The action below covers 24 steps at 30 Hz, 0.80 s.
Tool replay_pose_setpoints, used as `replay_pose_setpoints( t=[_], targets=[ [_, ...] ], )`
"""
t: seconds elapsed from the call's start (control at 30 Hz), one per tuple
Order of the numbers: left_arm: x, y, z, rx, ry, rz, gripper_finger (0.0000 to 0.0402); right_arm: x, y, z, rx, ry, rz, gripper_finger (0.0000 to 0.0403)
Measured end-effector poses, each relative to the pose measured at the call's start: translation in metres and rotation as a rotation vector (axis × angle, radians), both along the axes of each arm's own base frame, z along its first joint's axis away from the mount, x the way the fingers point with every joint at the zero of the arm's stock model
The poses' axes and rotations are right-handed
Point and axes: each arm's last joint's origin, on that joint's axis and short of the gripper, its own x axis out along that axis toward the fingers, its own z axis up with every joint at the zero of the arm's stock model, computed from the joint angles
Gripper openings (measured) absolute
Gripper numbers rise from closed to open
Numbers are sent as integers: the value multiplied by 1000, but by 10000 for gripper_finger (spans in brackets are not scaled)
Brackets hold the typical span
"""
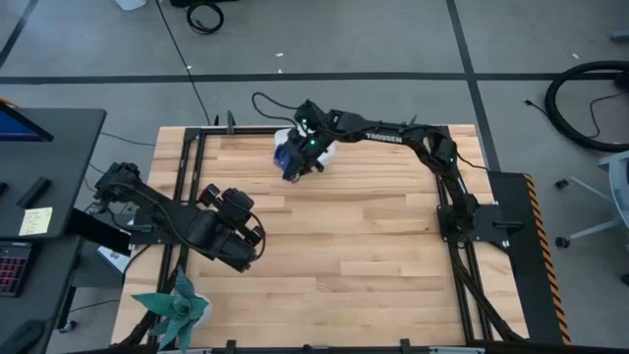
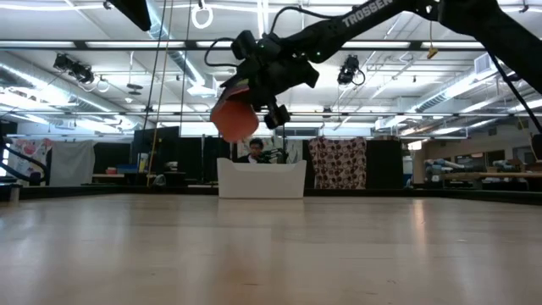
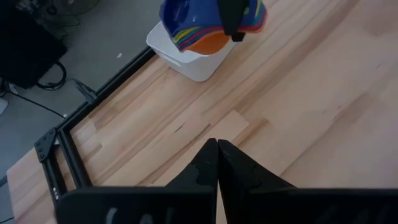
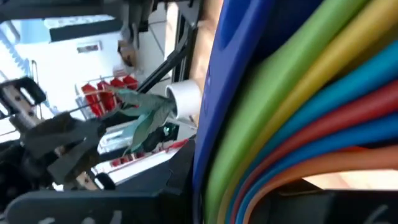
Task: Nest measuring cups in basket
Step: Put the stacked measuring cups into the white bin
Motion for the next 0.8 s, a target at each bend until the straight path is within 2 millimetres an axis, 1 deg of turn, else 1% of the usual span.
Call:
replay_pose_setpoints(
  t=[0.17,0.3,0.37,0.5,0.63,0.73,0.8],
  targets=[
    [-3,-2,1,-10,4,-13,8,1,15,6,28,-46,103,93],
    [-7,-1,5,-22,-4,-26,8,-11,23,29,6,-92,148,93],
    [-9,0,8,-25,-8,-32,8,-23,22,43,-20,-99,151,93],
    [-11,1,10,-13,-6,-48,8,-52,24,73,-136,-93,123,93],
    [-11,4,11,6,0,-57,8,-68,32,97,-223,-152,121,93],
    [-10,6,11,5,-2,-43,8,-83,42,103,-237,-144,109,93],
    [-9,7,11,6,-1,-40,8,-95,47,97,-214,-103,96,93]
  ],
)
